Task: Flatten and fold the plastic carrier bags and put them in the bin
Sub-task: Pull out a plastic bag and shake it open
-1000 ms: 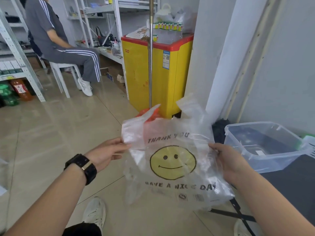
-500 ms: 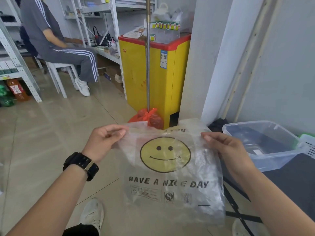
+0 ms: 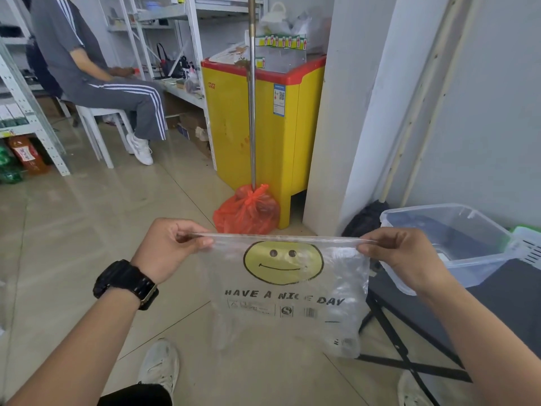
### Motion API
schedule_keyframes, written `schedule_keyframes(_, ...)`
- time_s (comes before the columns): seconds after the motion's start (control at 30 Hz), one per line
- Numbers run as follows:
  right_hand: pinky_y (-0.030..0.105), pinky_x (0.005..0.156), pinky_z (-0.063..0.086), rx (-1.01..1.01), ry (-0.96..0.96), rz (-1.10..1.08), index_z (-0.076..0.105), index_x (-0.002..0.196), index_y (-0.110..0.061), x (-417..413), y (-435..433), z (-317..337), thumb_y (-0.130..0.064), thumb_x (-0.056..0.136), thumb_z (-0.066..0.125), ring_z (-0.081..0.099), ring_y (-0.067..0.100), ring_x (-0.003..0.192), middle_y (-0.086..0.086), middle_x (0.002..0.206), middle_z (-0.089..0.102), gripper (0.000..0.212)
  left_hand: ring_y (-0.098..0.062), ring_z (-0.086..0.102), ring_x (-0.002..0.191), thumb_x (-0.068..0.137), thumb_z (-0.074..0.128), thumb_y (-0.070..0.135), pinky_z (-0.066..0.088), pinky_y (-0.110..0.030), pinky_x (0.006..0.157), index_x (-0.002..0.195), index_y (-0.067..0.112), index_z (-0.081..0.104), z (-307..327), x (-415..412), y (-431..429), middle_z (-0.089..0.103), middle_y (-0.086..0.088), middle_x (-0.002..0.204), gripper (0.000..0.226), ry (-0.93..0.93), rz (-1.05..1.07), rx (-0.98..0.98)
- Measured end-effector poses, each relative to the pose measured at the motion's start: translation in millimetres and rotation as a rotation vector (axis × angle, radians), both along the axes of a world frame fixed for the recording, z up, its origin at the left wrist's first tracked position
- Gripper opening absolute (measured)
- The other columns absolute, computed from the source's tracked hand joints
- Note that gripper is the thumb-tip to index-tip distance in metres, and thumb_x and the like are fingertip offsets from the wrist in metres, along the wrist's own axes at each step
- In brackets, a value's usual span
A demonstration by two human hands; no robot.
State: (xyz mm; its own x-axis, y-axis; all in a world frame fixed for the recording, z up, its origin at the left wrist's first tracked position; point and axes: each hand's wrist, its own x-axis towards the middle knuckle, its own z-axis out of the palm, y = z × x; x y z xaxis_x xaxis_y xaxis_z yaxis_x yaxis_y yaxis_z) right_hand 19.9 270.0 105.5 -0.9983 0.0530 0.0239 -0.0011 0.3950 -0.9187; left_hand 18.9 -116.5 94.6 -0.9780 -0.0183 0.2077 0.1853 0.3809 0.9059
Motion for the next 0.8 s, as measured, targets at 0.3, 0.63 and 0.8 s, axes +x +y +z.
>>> schedule_keyframes(0.3,0.029,0.066,0.048,0.240,0.101,0.042,0.064,0.084,-0.011,-5.1,0.6,-0.4,-0.009,0.091,0.066,0.064,0.037,0.084,0.011,0.086,0.070,0.007,-0.003,0.066,0.080,0.088,0.071,0.022,0.047,-0.012,0.074,0.088,0.015,0.074,9.2,1.0,14.0,0.075,0.007,0.086,0.007,0.146,-0.049,-0.008)
schedule_keyframes(0.63,0.033,0.090,0.055,0.311,0.188,0.295,0.071,0.109,-0.028,11.2,-62.5,-1.4,-0.042,0.087,0.070,0.066,0.001,0.092,-0.013,0.095,0.072,0.026,-0.011,0.063,0.075,0.095,0.061,0.015,0.049,-0.025,0.072,0.087,0.011,0.069,12.9,6.6,67.1,0.069,-0.005,0.079,0.012,0.191,-0.143,-0.040)
schedule_keyframes(0.8,0.035,0.076,0.053,0.320,0.286,0.376,0.067,0.089,-0.021,16.8,-104.7,-12.2,-0.035,0.093,0.065,0.060,0.003,0.078,-0.012,0.080,0.065,0.015,-0.018,0.065,0.080,0.092,0.058,0.026,0.052,-0.042,0.077,0.084,0.020,0.069,6.8,10.5,98.3,0.069,0.004,0.081,0.014,0.184,-0.284,-0.128)
